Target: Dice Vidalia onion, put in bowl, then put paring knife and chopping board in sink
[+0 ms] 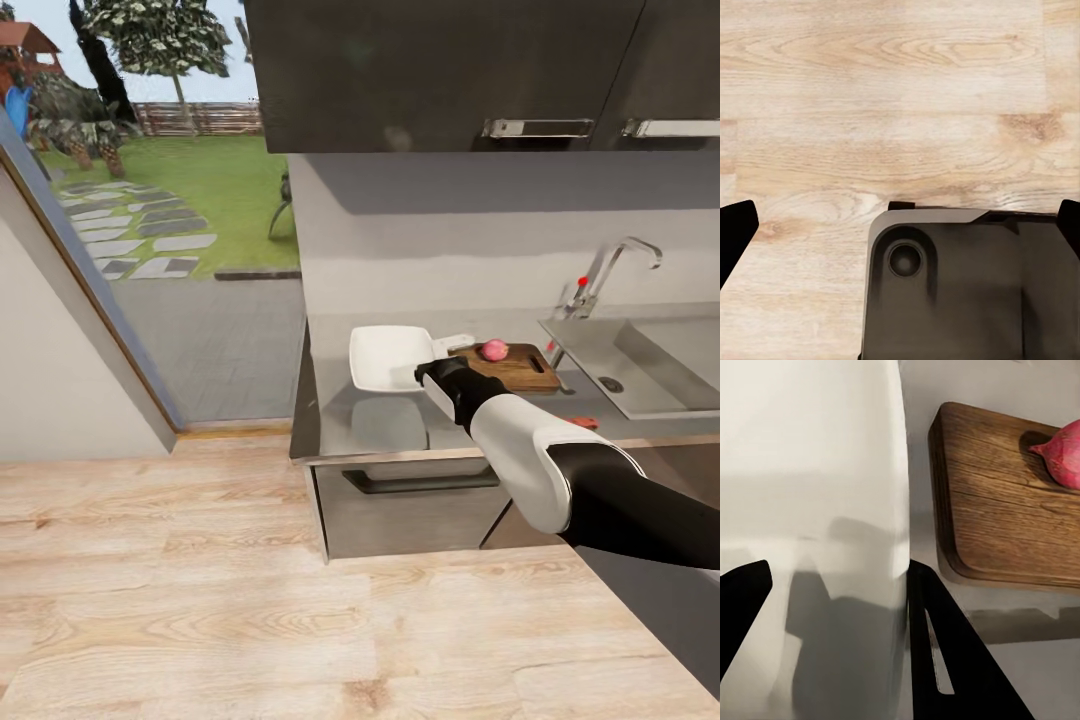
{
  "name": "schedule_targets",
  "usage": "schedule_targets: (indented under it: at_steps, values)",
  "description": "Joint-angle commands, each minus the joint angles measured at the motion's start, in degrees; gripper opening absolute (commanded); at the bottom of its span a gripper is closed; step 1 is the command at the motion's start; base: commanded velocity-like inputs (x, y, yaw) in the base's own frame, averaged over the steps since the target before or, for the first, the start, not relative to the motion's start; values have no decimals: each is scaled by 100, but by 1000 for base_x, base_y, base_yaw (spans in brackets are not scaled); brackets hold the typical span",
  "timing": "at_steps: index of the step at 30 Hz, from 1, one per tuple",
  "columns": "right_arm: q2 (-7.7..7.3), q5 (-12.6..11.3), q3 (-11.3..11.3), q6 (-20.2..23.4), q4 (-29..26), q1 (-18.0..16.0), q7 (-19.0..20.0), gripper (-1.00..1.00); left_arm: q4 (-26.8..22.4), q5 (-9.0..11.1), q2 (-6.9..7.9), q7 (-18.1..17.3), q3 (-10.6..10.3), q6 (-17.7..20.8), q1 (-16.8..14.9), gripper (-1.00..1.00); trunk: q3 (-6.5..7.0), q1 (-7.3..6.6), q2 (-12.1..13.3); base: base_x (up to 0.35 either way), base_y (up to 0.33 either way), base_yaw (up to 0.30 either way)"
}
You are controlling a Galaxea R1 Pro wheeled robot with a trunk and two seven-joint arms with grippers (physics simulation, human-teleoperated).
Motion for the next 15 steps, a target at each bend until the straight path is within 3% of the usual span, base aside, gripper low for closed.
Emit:
schedule_targets:
  at_steps: [1,15]
  values:
    - [3,60,-26,45,-8,-2,22,-100,3,30,2,37,-51,-18,-4,100,-10,3,-10,0,0,0]
    - [3,47,-36,133,64,-3,80,-100,85,30,0,39,-50,-18,-4,100,-10,3,-10,0,0,0]
